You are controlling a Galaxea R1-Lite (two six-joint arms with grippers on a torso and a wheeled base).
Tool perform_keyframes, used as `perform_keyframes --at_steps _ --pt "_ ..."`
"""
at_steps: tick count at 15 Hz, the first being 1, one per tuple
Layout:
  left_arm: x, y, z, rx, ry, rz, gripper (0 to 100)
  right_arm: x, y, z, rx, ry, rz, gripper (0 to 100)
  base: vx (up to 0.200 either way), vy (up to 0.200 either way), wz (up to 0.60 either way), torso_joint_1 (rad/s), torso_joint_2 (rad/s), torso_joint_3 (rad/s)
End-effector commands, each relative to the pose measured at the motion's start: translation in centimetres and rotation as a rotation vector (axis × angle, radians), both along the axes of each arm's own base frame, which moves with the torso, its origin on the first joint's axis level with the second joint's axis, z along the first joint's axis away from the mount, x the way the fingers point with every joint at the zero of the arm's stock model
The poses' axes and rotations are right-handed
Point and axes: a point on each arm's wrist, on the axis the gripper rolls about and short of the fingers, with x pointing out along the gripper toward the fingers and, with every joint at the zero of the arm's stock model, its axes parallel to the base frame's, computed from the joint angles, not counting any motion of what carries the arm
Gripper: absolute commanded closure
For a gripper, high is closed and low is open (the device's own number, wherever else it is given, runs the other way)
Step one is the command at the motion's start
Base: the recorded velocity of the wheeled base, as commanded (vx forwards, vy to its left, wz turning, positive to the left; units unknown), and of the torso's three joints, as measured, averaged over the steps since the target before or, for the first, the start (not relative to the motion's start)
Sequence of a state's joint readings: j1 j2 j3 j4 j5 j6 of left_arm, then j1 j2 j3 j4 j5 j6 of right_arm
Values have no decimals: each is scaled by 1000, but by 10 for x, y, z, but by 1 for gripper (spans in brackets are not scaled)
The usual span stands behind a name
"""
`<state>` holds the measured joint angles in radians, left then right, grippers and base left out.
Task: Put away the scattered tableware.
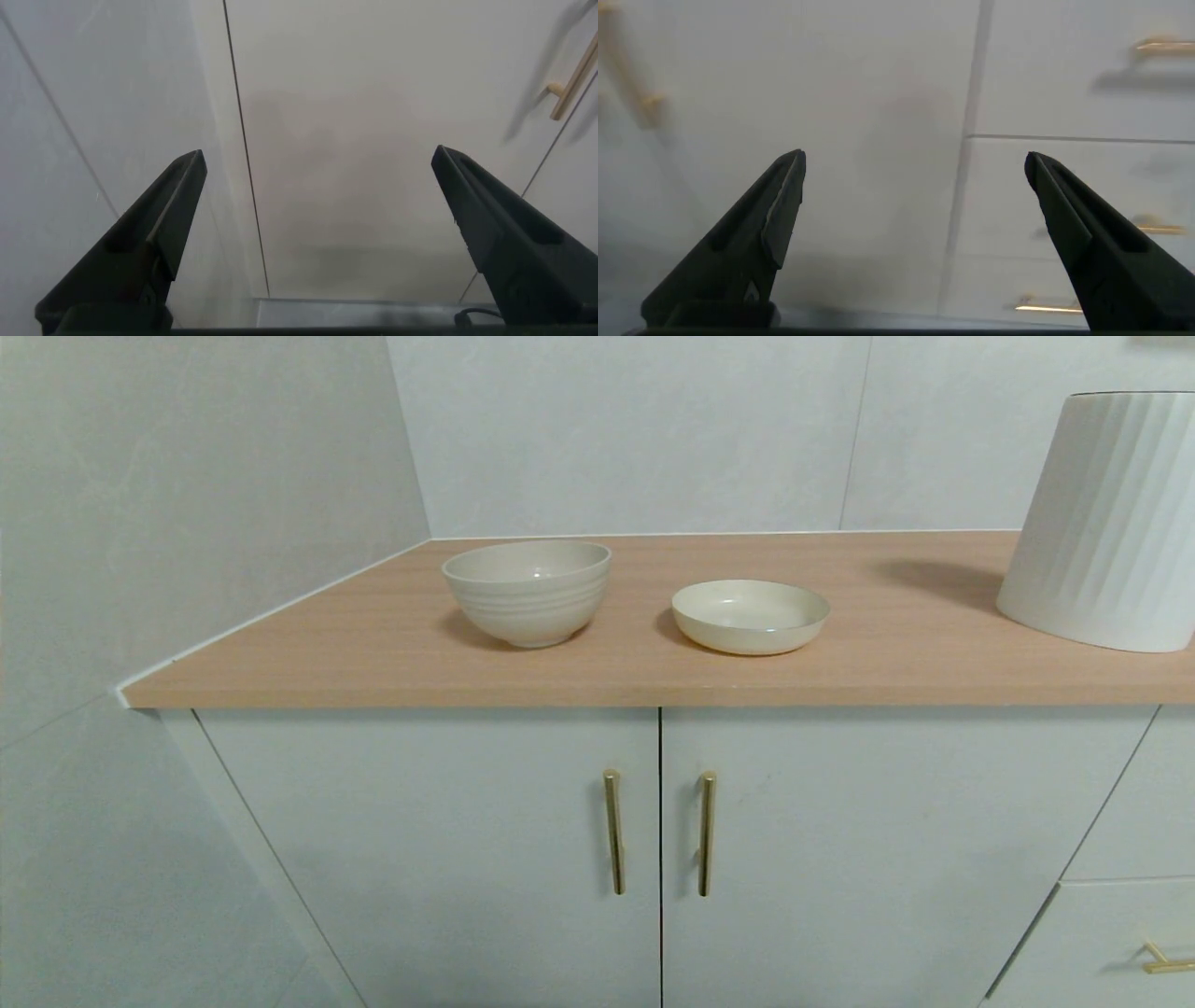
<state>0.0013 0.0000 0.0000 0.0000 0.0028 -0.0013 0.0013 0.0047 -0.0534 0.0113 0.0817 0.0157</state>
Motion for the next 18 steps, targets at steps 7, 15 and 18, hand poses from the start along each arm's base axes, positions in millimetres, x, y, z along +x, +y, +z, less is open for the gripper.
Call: perform_keyframes --at_steps 7,15,18 --pt "0 0 0 0 0 -1 0 53 11 81 52 301 488 0 0 0 0 0 0 0" --pt "0 0 0 0 0 1 0 147 95 88 -64 592 861 0 0 0 0 0 0 0" --pt "0 0 0 1 0 -1 0 168 111 86 -45 561 854 0 0 0 0 0 0 0"
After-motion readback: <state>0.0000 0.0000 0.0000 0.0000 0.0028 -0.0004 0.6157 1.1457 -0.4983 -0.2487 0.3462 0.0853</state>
